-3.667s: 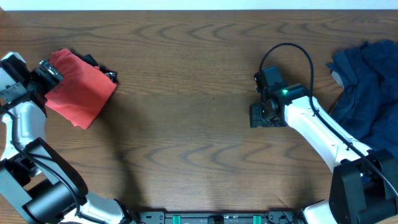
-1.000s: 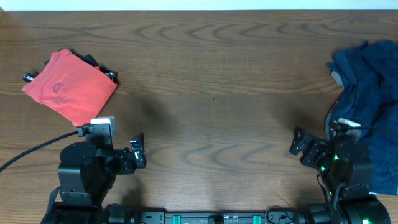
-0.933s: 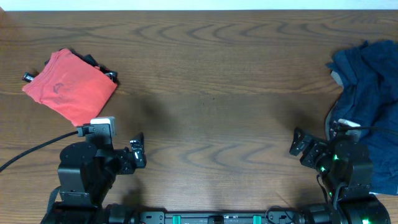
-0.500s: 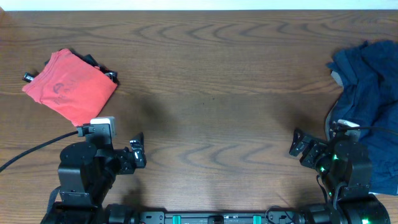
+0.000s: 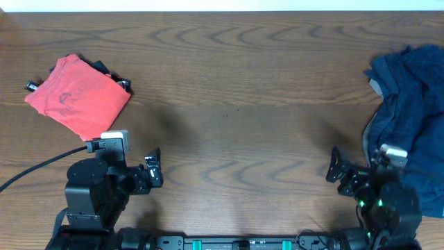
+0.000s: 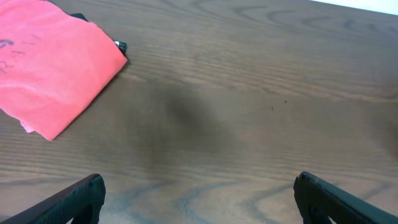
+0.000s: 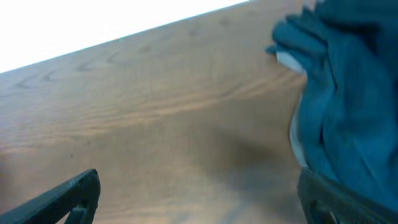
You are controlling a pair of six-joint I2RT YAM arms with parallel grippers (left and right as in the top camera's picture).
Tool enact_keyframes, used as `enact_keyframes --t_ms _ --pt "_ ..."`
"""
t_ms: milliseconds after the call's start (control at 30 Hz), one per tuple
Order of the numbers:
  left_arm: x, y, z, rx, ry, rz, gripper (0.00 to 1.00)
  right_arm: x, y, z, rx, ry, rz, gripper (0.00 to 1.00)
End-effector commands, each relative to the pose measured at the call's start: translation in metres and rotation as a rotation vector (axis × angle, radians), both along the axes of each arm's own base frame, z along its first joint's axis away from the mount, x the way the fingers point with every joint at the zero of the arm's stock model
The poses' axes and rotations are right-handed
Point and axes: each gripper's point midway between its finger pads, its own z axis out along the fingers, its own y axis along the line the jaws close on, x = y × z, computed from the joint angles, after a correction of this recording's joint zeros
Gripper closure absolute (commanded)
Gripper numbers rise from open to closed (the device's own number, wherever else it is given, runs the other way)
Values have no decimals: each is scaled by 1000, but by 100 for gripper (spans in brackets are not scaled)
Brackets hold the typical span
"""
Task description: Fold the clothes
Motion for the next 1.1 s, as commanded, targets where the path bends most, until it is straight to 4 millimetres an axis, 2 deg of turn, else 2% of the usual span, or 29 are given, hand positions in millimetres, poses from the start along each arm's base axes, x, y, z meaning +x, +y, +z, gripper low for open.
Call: enact_keyframes --t_ms 0,133,233,433,533,633,1067 --pt "0 1 -2 4 1 5 2 2 7 -9 -98 -84 81 1" --pt "0 1 -2 4 1 5 2 11 11 -13 -91 -227 94 1" --pt "0 1 -2 4 1 5 2 22 19 -18 -101 -274 138 1" --pt "0 1 -2 4 1 5 2 35 16 -29 -152 -345 127 1" --pt "0 1 -2 4 1 5 2 41 18 -43 -195 -368 143 1" --pt "0 1 -2 4 1 5 2 40 18 -51 -238 -340 160 1" --pt "0 1 -2 4 1 5 2 40 19 -50 -236 -343 165 1"
